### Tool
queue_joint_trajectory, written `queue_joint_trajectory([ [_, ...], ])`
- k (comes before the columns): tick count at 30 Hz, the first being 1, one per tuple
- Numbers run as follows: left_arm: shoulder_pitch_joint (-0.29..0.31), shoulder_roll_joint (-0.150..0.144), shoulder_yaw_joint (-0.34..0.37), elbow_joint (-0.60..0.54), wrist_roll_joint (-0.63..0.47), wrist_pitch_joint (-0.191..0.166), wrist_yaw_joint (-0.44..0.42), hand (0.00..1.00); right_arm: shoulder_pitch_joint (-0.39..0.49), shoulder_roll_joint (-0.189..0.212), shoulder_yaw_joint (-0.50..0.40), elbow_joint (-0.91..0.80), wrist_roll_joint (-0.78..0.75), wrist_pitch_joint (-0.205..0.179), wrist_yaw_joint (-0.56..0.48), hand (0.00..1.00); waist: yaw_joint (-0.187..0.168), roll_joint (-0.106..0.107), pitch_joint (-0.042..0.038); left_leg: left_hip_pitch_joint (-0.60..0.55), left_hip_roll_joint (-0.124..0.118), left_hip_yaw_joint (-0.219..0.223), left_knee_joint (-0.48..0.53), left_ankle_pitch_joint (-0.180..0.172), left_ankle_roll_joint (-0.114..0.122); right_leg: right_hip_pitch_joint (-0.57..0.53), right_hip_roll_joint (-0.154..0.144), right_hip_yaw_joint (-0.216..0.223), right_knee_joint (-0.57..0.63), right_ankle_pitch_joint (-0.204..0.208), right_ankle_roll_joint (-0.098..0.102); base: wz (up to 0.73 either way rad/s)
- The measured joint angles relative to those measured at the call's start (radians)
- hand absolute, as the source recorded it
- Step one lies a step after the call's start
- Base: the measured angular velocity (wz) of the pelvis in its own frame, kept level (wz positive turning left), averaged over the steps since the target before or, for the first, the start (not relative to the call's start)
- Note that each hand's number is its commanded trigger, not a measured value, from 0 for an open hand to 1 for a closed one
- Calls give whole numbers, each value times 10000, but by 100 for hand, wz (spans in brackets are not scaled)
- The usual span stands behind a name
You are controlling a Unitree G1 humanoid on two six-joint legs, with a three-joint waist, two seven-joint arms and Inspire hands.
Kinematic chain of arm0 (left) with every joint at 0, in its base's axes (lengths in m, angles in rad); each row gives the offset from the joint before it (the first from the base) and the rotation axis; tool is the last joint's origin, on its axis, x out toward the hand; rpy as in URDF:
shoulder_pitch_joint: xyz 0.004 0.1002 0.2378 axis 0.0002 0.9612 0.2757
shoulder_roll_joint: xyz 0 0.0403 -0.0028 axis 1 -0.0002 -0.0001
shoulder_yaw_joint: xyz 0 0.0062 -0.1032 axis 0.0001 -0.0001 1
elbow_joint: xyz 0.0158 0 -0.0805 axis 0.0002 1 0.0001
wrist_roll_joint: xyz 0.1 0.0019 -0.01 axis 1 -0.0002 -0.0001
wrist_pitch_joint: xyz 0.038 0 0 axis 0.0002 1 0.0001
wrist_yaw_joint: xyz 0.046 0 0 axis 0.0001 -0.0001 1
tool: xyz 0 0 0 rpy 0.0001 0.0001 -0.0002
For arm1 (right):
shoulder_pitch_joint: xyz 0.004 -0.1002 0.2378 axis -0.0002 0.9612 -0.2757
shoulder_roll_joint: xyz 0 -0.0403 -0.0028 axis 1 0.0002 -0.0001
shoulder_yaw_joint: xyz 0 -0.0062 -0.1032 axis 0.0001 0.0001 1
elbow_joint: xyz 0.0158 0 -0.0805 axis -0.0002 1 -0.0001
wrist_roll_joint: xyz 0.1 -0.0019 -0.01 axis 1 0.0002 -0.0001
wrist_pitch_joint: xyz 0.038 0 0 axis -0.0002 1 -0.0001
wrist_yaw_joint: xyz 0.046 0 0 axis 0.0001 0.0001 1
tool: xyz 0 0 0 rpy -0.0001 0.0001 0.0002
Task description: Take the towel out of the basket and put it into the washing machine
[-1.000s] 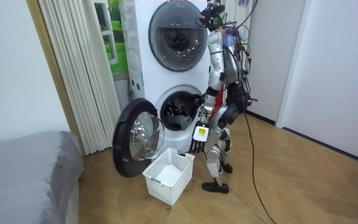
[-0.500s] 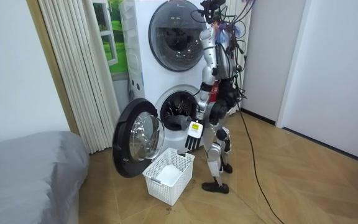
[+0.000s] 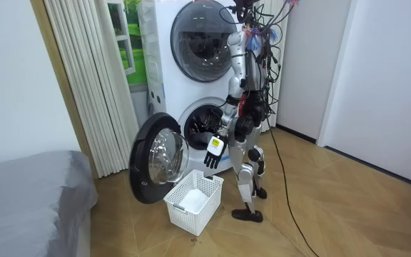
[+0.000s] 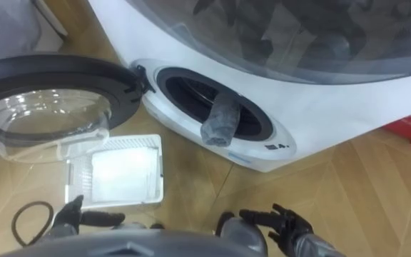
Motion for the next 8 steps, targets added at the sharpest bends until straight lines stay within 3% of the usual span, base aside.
queue_joint_trajectory([
  [8, 265, -4, 771, 23, 412, -1, 3, 0, 56, 69, -596, -95, -1344, -18, 60, 0, -2, -69, -19, 588, 28, -49, -216, -45, -93, 469, 111, 53, -183, 0, -1, -2],
])
